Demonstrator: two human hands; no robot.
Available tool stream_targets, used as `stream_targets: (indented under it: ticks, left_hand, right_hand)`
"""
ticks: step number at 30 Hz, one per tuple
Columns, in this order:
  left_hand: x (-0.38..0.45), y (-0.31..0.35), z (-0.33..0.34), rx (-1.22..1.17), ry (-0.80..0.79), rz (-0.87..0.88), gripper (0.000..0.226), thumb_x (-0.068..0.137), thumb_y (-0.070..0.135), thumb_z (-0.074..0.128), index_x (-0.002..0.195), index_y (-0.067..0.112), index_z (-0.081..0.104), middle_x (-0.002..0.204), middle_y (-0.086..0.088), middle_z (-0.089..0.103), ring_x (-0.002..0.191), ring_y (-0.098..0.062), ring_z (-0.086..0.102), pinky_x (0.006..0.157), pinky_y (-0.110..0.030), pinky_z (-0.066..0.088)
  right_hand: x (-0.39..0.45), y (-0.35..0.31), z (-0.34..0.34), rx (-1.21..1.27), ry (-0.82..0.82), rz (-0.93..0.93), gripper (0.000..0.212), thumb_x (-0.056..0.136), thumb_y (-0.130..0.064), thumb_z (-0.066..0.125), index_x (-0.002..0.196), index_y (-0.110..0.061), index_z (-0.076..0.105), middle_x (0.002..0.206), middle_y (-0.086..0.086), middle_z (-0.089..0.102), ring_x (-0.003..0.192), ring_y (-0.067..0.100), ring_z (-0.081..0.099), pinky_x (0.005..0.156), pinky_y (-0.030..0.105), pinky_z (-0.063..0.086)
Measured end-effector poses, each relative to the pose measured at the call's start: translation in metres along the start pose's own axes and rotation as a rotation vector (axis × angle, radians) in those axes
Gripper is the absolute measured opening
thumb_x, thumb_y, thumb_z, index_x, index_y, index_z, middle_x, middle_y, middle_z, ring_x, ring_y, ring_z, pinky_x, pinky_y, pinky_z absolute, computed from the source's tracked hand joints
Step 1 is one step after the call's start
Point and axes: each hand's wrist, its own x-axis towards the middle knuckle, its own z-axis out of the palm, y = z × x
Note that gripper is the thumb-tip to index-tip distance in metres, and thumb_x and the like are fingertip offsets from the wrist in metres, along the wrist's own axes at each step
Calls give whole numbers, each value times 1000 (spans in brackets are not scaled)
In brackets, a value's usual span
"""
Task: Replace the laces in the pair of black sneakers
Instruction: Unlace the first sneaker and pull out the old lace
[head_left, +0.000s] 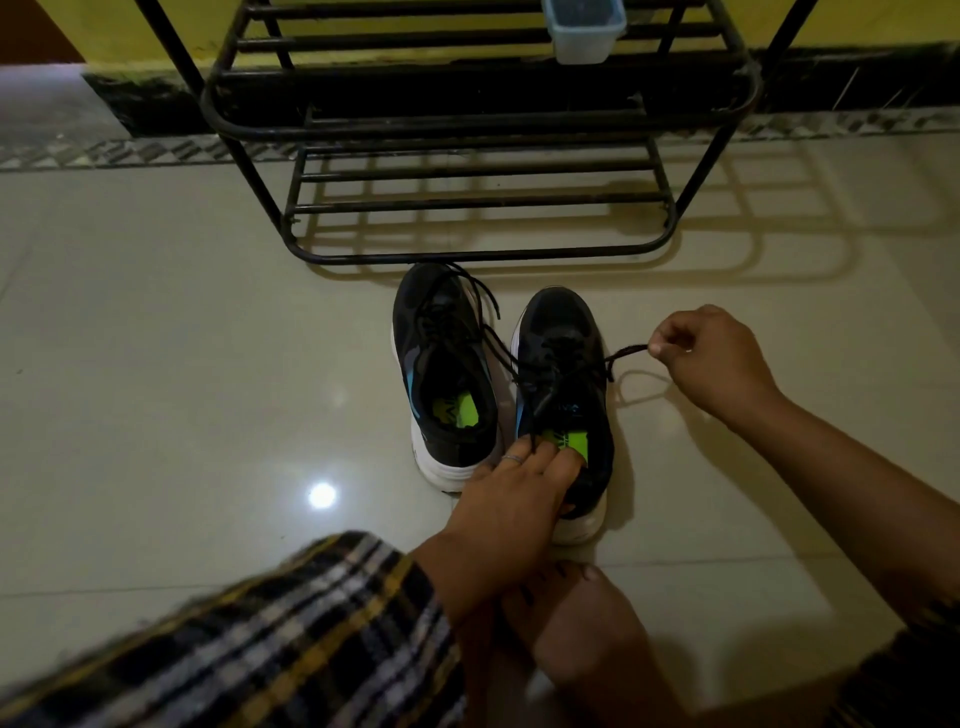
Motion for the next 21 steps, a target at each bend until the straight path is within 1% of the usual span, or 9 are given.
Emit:
stream_targets:
  ticks: [8,11,14,15,17,18,19,20,21]
  left_hand:
    - [-2,0,1,-34,43,8,35,93,22,50,127,18,44,126,-4,49,127,-27,38,92,-44,44]
    - [-1,1,0,-34,16,-6,36,95,23,47,130,20,41,129,-2,46,128,-24,35,96,-41,41]
    - [-1,3,-2,-34,24,-5,35,95,24,46,130,19,42,129,-2,46,128,-23,35,95,-41,41]
    - [-2,3,-2,-41,26,-6,35,95,23,46,129,19,42,129,-2,47,128,-24,35,94,-41,41]
    - [-1,2,0,-43,44,5,34,94,22,48,127,19,44,127,-2,48,126,-24,37,92,-42,42]
    - [-1,2,0,-37,68,20,33,92,22,50,125,18,46,124,-3,50,124,-26,40,90,-42,43]
    - [-1,2,0,-33,88,31,32,91,21,52,123,18,47,121,-4,52,121,-27,43,86,-43,45]
    - [-1,2,0,-36,96,35,32,90,21,52,121,17,48,120,-4,53,120,-28,44,85,-43,46]
    - [-1,1,1,-38,91,30,32,90,21,52,122,17,48,121,-5,53,121,-28,44,85,-43,46]
  right_hand:
    - [9,31,2,-276,-32,21,11,83,-2,57,87,-9,65,101,15,50,102,35,48,79,38,41]
    - [2,37,11,-232,-109,71,14,84,-4,56,94,-5,64,88,10,48,104,38,51,68,22,38]
    - [-93,37,54,-177,-521,-200,20,76,-23,44,86,-20,62,76,-1,58,74,24,63,55,26,35]
    - [-131,39,90,-146,-532,-364,17,71,-28,45,77,-23,60,70,-4,58,62,21,61,51,27,37]
    - [-152,19,98,-90,-554,-485,13,69,-28,46,72,-22,56,64,-5,57,54,18,58,50,26,38]
    - [-128,9,69,-72,-467,-478,10,69,-26,46,72,-21,55,63,-3,56,51,17,58,52,26,36]
    - [-101,-3,39,-99,-266,-536,8,72,-22,49,73,-15,54,63,0,56,51,18,59,54,28,35]
    - [-79,-16,22,-86,-44,-566,9,77,-20,54,77,-11,54,67,3,55,57,19,60,57,25,37]
    - [-57,-30,17,-95,63,-544,14,83,-24,59,84,-10,56,76,3,56,70,21,62,64,26,42]
